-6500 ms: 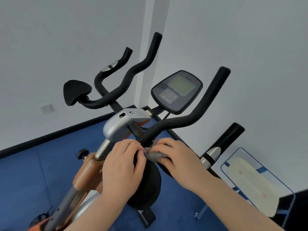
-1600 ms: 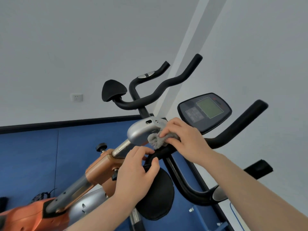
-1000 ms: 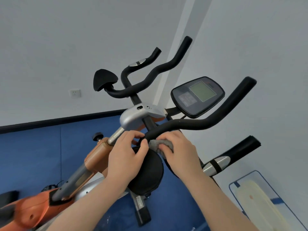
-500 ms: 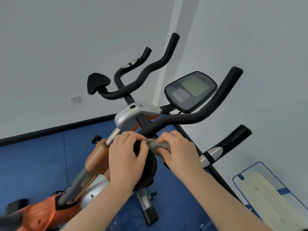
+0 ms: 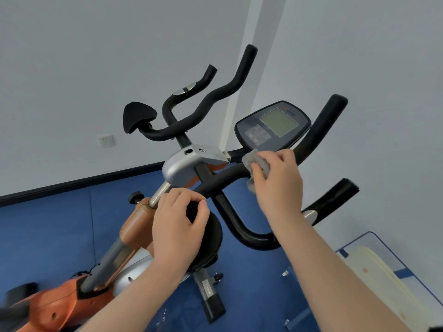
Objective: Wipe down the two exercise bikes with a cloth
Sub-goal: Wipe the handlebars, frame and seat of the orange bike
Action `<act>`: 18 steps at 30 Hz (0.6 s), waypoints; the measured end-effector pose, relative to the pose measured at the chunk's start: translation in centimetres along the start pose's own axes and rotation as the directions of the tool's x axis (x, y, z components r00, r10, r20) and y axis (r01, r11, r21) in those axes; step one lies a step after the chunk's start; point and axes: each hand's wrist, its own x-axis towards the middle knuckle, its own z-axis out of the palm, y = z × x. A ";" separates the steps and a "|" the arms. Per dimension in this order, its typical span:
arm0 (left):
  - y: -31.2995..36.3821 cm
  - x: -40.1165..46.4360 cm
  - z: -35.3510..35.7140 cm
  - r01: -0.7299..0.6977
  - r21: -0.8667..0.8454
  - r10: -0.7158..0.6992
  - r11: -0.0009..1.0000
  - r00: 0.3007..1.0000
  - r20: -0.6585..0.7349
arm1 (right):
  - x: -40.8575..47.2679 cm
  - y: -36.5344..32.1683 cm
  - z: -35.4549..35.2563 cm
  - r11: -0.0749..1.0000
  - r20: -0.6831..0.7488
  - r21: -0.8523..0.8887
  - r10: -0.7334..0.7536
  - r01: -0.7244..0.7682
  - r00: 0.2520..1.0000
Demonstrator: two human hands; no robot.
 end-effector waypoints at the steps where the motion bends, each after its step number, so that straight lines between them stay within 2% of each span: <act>1: 0.0 0.0 0.0 -0.006 0.000 0.006 1.000 1.000 0.000 | -0.8 -0.6 0.9 0.999 0.041 0.018 -0.044 0.043 0.998; 3: -0.1 0.1 0.1 -0.020 0.000 0.020 1.000 1.000 -0.001 | -1.6 -1.2 1.6 0.986 0.145 0.073 -0.157 0.148 0.977; 5: -0.2 0.1 0.1 -0.026 0.000 0.026 1.000 1.000 0.009 | -0.1 -0.4 0.7 0.984 0.183 0.010 -0.179 0.181 0.967; 7: -0.2 0.2 0.0 -0.026 -0.003 0.026 1.000 1.000 0.012 | 1.9 0.8 -0.6 0.989 0.092 -0.093 -0.103 0.111 0.990; 9: -0.2 0.2 0.1 -0.028 -0.001 0.028 1.000 1.000 0.015 | 2.1 0.8 -0.8 0.994 -0.035 -0.106 -0.006 0.003 0.999; 10: -0.2 0.1 0.1 -0.023 -0.002 0.023 1.000 1.000 0.014 | 1.3 0.1 -0.1 0.997 -0.039 -0.079 0.000 -0.003 0.999; 14: -0.4 0.1 0.1 -0.026 -0.012 0.026 1.000 1.000 0.014 | -0.5 -1.6 1.7 0.992 0.145 0.030 -0.127 0.124 0.981; 15: -0.4 0.0 0.1 -0.028 -0.010 0.028 1.000 0.999 0.018 | 0.4 -1.1 1.2 0.996 0.143 0.021 -0.094 0.092 0.985; 18: -0.4 0.1 0.1 -0.020 -0.012 0.020 1.000 1.000 0.021 | 1.6 0.0 -0.1 0.999 -0.003 -0.046 0.003 -0.003 1.000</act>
